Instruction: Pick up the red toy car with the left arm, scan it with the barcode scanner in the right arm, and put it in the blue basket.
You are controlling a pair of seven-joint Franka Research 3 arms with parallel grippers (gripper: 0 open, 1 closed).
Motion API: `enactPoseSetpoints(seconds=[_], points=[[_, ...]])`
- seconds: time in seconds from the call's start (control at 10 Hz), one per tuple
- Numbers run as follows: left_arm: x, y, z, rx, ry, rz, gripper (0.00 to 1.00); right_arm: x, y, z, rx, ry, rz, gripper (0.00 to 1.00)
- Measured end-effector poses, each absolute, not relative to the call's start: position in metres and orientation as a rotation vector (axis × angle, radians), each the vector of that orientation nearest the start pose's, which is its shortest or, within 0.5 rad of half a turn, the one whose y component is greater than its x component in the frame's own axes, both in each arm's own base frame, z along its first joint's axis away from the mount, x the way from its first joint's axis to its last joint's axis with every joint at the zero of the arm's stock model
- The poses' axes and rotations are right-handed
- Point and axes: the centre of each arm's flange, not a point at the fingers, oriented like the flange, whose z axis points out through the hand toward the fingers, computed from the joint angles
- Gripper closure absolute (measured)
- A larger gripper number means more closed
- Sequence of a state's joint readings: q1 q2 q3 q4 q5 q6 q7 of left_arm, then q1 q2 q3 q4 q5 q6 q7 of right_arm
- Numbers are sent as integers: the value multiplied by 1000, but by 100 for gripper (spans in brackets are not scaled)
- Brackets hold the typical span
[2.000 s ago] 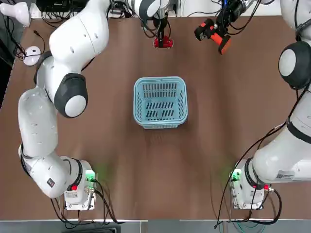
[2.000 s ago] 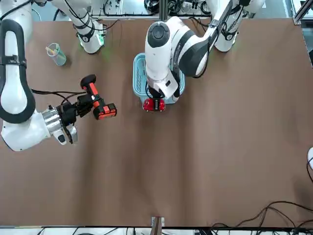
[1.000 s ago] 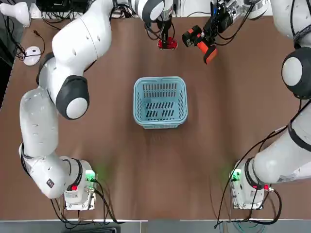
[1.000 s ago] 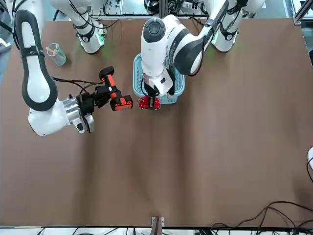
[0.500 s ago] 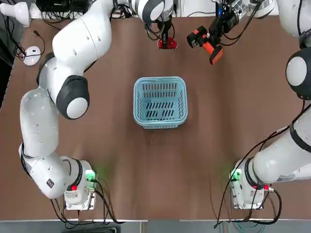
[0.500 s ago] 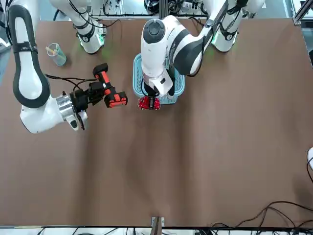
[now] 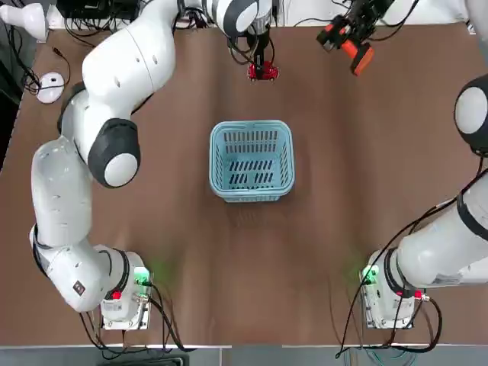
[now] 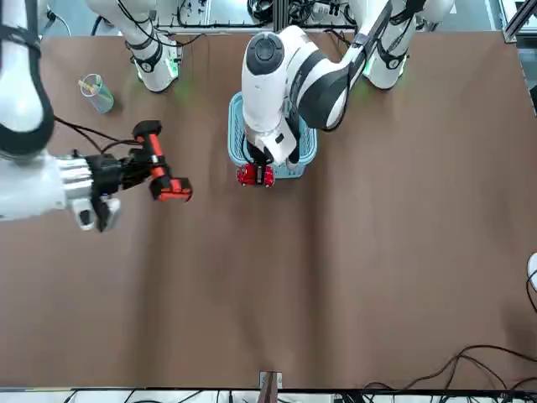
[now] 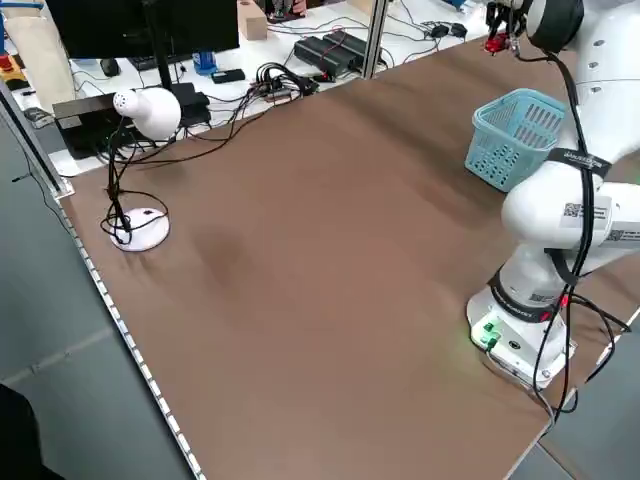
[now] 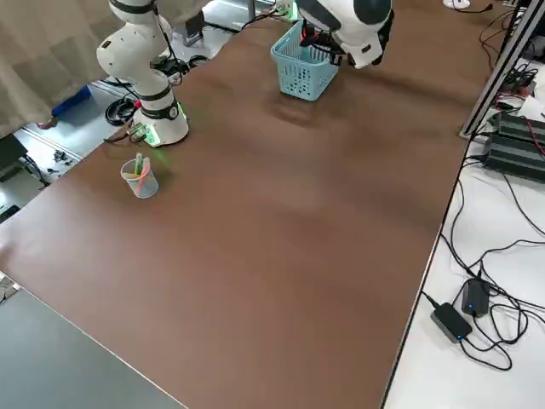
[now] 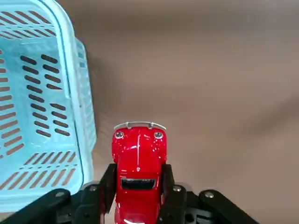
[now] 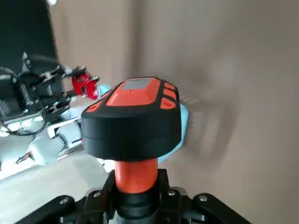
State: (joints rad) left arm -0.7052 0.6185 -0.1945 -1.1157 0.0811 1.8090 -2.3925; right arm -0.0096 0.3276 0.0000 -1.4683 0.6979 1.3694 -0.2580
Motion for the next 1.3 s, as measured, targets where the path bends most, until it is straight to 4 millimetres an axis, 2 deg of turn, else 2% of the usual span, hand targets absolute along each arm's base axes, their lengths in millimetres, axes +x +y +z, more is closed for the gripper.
enactPoseSetpoints(seconds=[0.1,0.2,0.4,0.6,0.7,0.8,1.0,1.3], points=[[484,-548,458,-2323,-2179,93,57,623,39,507,-2480,-211,351,63],[465,-550,446,-2314,-2131,116,57,631,14,516,-2625,-141,286,63],[413,-551,429,-2373,-2063,124,57,651,-14,515,-2823,-58,122,63],[347,-544,421,-2429,-1971,105,57,676,-36,486,-2942,-18,-1,63],[322,-540,413,-2447,-1936,102,57,689,-43,465,-2974,-7,-50,63],[307,-537,401,-2464,-1919,100,57,700,-46,442,-2994,0,-86,63],[301,-532,373,-2476,-1910,107,57,713,-49,398,-3022,6,-123,63],[305,-534,335,-2517,-1821,78,57,716,-58,367,-3093,-25,-100,63]])
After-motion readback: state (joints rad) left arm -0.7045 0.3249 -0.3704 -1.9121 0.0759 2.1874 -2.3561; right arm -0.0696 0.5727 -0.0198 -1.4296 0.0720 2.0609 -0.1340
